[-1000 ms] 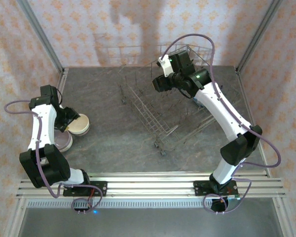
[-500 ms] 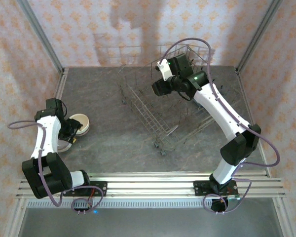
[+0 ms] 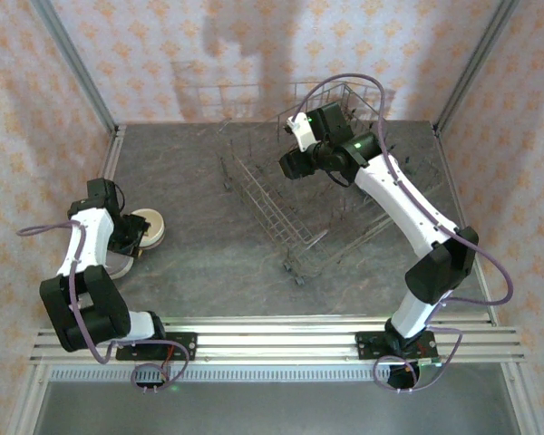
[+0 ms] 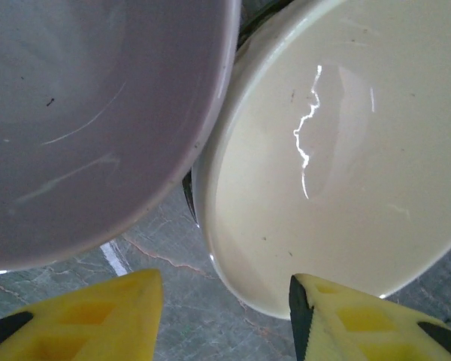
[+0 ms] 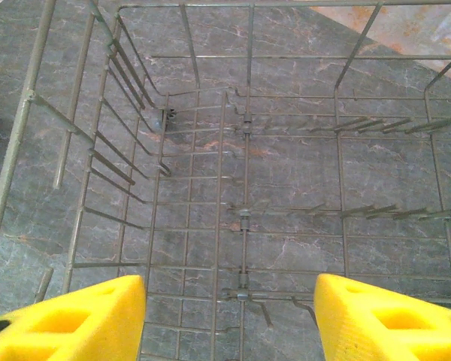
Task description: Load the bowls into the dish rack
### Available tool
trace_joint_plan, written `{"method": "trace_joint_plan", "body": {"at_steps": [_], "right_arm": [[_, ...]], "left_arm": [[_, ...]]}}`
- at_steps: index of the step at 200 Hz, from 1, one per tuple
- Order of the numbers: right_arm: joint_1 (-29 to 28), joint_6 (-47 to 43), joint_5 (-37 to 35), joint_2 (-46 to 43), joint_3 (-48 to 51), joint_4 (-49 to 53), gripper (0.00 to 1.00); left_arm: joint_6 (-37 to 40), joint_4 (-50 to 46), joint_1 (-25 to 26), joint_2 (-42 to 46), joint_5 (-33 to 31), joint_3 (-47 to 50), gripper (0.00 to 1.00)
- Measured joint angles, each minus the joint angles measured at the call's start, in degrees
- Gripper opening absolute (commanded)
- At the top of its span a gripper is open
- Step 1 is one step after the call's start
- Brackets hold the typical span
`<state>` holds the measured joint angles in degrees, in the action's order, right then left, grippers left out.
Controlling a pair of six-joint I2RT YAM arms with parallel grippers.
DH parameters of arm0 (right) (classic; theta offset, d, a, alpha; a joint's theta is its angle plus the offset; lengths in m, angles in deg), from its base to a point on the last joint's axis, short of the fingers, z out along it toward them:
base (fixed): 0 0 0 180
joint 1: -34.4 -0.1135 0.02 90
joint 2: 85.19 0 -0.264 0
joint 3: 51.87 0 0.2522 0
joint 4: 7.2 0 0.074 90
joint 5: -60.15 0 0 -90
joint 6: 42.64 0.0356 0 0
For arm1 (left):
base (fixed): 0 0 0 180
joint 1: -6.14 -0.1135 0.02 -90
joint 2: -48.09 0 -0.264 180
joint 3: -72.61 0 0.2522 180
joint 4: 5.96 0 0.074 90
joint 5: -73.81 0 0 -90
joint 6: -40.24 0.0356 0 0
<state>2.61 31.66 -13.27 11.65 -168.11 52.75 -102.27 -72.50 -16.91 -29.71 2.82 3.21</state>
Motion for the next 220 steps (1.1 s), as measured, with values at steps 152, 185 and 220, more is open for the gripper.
{"method": "trace_joint_plan", "body": {"at_steps": [152,185,220], "right_arm": [[0.00,-0.50,0.00,-0.02,0.07,-0.17,0.61],[0.00,-0.63,0.00,-0.02,0.17,-0.35,0.61],[0.00,-0.66,0.00,-0.04,0.79,-0.76,0.61]], "left_arm": [[-1.66,3.39,0.00,-3.23,0.02,0.00,0.31],[-1.64,3.58,0.02,-3.26,0.07,0.70,0.30],[-1.64,4.02,0.02,-3.26,0.20,1.07,0.25]]}}
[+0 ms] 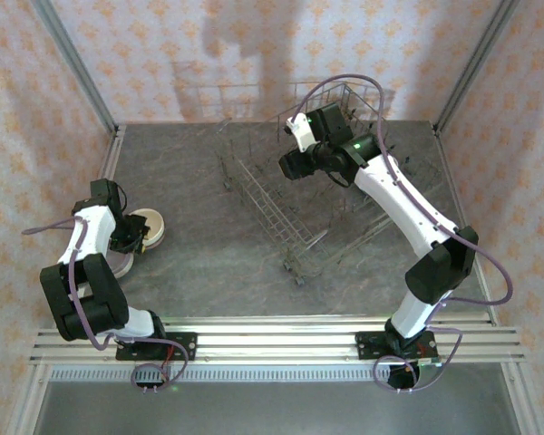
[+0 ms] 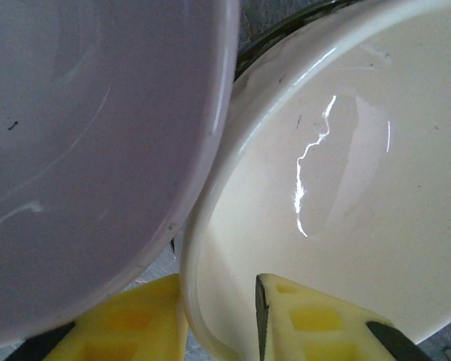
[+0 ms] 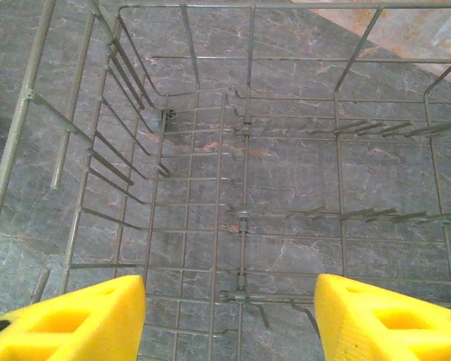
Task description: Load the bowls into the dish rack
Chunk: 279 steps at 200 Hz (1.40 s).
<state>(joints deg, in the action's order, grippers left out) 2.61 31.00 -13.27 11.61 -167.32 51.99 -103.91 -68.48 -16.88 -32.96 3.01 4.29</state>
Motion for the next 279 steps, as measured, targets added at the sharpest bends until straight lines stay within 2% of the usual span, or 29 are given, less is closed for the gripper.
{"method": "trace_joint_plan", "body": {"at_steps": [98,217,245,279], "right_arm": [[0.00,-0.17,0.02,0.00,0.24,-0.04,0.61],[0.00,-0.04,-0.02,0.00,0.24,-0.02,0.61],[-0.04,1.05,-1.25,0.02,-0.76,0.66,0.54],[-0.87,2.91,-4.59,-0.17,-7.28,2.67,0.53]], "left_arm": [[0.17,0.87,-0.02,-0.09,0.50,0.04,0.11],[1.42,0.83,0.20,5.03,4.68,-0.92,0.06],[2.51,0.85,1.25,9.44,5.46,-1.38,0.05],[3.50,0.85,5.75,15.76,5.66,-4.52,0.03]]}}
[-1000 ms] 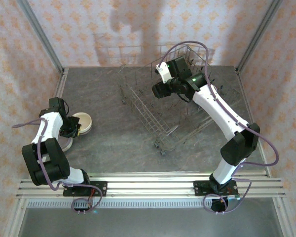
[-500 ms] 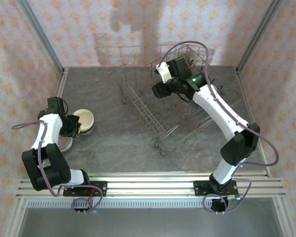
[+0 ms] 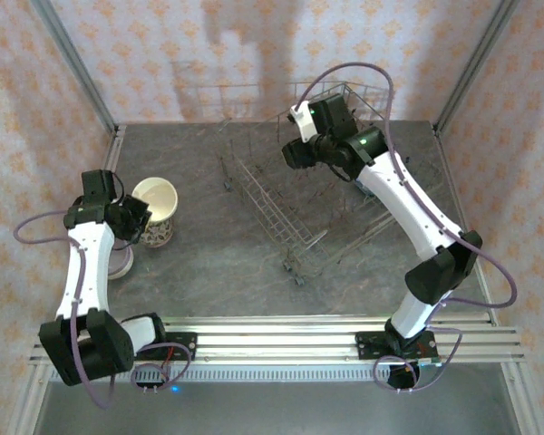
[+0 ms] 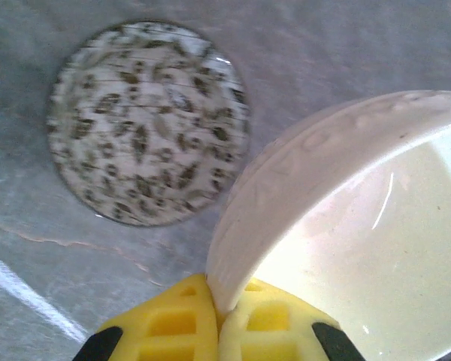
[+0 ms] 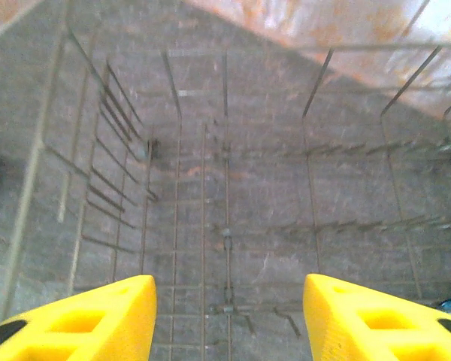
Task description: Load the bowls into the dish rack
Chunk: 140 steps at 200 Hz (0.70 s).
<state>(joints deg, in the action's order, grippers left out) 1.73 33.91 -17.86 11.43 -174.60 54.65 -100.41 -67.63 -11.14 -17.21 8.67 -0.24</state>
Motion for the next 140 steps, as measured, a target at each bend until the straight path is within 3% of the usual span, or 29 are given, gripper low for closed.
{"method": "trace_joint_plan", "body": {"at_steps": [75,110,140], "right_arm": [[-3.39,4.44,0.68,-2.25,-4.76,0.13,0.54],[-6.67,5.14,0.68,-3.08,-6.01,-0.09,0.54],[-7.17,6.60,0.39,-4.28,-7.10,-0.63,0.53]], "left_arm": [[3.56,1.09,16.06,0.63,-2.19,-18.16,0.00],[6.97,1.09,26.29,-4.68,-7.04,-30.42,0.00],[9.57,0.90,34.29,-9.20,-11.98,-35.41,0.00]]}}
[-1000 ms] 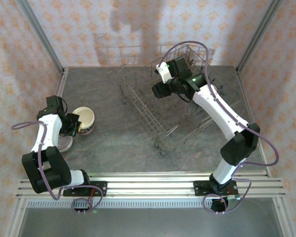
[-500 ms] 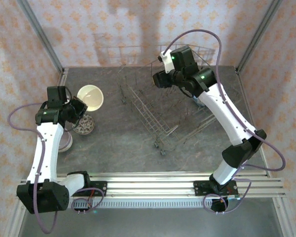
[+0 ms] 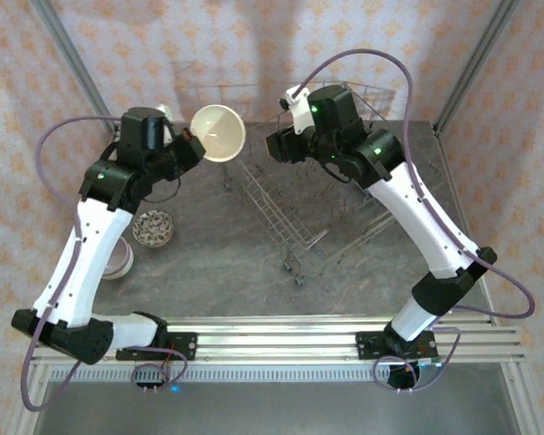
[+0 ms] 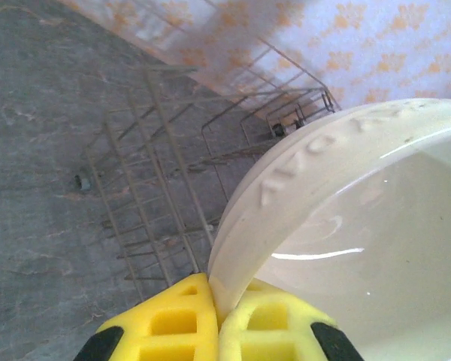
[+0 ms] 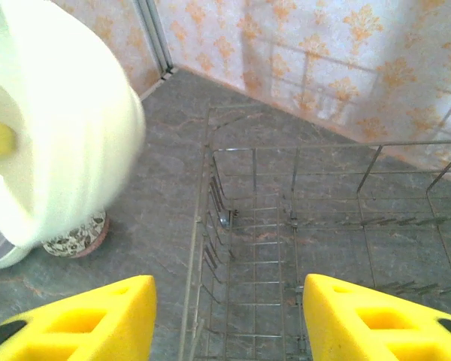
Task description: Load the bowls into the dish rack
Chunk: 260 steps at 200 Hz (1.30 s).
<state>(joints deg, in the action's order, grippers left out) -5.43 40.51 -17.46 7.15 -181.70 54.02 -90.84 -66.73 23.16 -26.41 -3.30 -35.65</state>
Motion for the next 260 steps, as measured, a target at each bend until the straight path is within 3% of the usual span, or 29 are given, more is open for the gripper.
{"method": "trace_joint_plan", "body": {"at_steps": [43,93,185,260], "right_arm": [[0.00,1.14,0.70,-2.69,0.02,-2.12,0.53],[-0.04,2.62,-2.01,-3.37,0.68,-3.78,0.48],[-0.15,4.74,-10.14,-0.66,1.38,-3.82,0.33],[-0.15,2.89,-13.11,-0.46,2.73,-3.23,0.10]], "left_arm": [[3.56,-2.25,8.79,-7.45,-7.28,-7.58,0.00],[6.78,-6.01,15.34,-11.15,-14.14,-14.97,0.00],[8.66,-11.65,21.35,-16.65,-23.12,-21.86,0.00],[9.09,-14.73,22.75,-19.96,-25.64,-26.99,0.00]]}}
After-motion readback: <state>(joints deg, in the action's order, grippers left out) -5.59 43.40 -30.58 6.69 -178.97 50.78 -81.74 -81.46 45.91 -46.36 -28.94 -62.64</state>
